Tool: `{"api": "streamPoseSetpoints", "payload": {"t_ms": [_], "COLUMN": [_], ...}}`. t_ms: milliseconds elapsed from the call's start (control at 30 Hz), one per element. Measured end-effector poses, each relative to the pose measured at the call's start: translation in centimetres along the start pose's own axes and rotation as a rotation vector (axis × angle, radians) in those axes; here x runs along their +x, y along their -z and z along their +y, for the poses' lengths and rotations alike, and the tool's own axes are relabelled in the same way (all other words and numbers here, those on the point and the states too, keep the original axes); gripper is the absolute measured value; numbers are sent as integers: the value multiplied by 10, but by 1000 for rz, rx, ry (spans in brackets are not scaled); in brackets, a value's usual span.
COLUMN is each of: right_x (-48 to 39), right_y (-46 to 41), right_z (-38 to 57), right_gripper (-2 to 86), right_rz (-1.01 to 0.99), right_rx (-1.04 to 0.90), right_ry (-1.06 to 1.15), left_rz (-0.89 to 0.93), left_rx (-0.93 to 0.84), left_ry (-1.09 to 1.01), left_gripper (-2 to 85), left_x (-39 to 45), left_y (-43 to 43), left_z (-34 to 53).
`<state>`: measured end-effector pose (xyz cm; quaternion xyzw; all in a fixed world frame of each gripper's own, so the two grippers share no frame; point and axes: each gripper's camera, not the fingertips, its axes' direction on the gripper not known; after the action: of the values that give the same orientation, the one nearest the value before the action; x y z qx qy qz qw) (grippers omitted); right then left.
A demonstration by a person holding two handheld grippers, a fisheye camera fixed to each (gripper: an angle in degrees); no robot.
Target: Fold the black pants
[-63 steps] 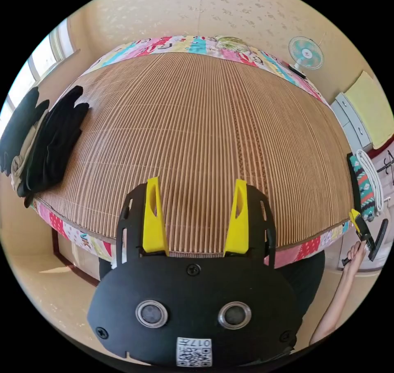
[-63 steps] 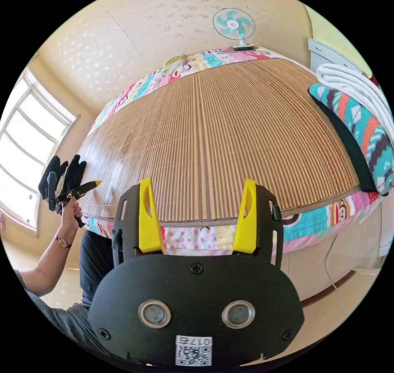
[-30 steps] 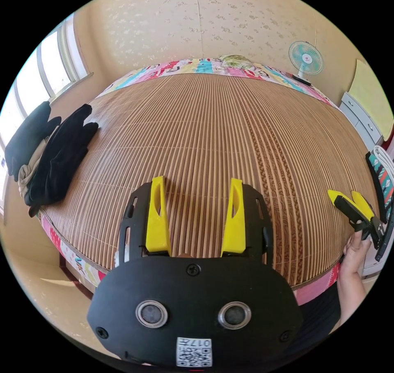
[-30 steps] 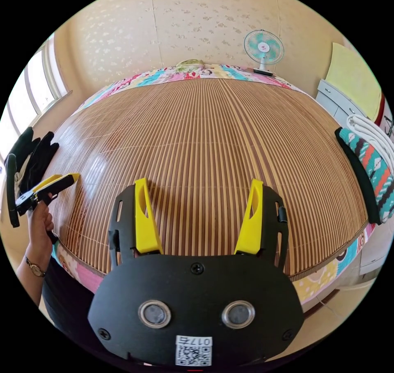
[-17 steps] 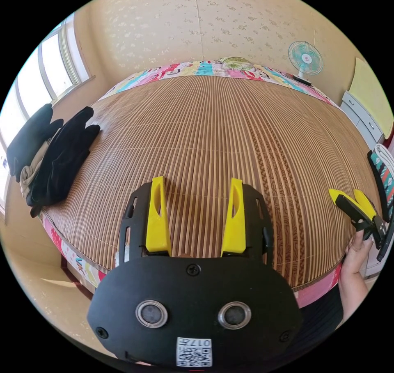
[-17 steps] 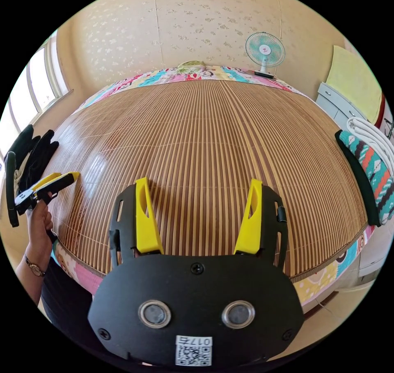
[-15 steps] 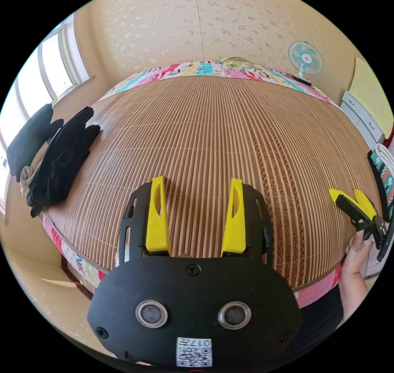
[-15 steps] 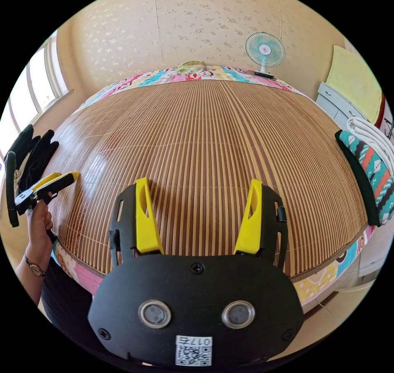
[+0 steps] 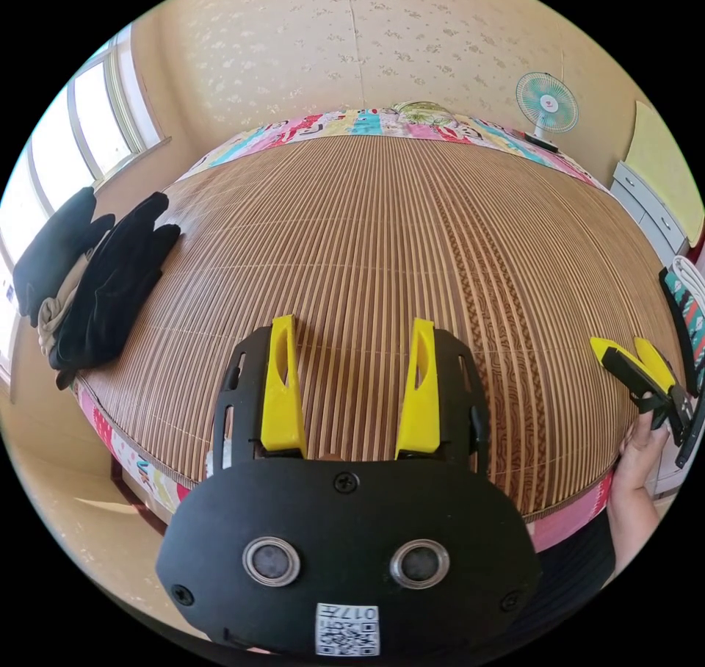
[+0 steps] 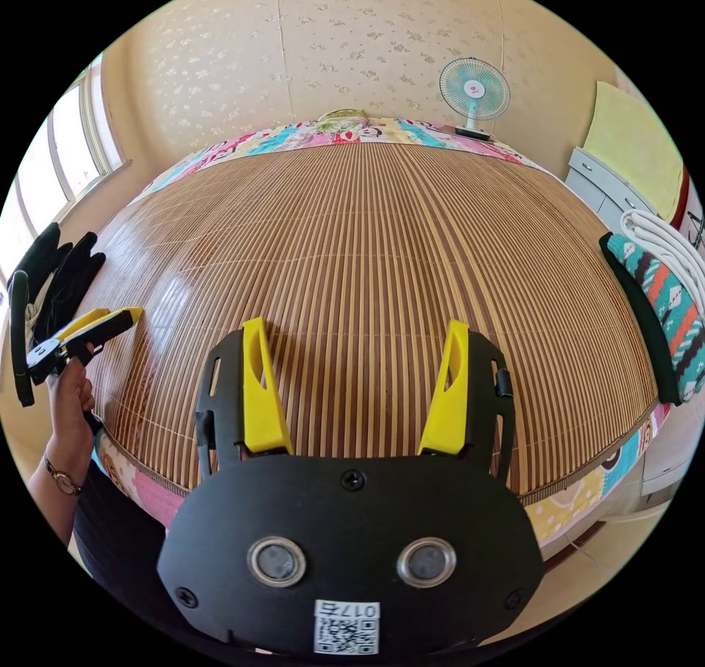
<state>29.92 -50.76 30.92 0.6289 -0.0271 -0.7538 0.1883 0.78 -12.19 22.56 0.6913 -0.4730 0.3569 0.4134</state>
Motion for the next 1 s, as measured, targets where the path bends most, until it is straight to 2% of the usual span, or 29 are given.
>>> {"api": "streamPoseSetpoints", "payload": {"t_ms": [533,1000], "right_x": [-15,-33], "right_y": [-18,-52], "right_z": [-8,-51], "right_gripper": [310,309], "right_rz": [1,-10], "right_rx": [1,-11], "right_ry": [-3,-13], "left_rz": [-2,-9], "left_rx": [1,1], "left_ry": [1,0], "left_gripper": [209,209], "left_x": [17,36], "left_y": [17,30], "left_z": [-52,-118]}}
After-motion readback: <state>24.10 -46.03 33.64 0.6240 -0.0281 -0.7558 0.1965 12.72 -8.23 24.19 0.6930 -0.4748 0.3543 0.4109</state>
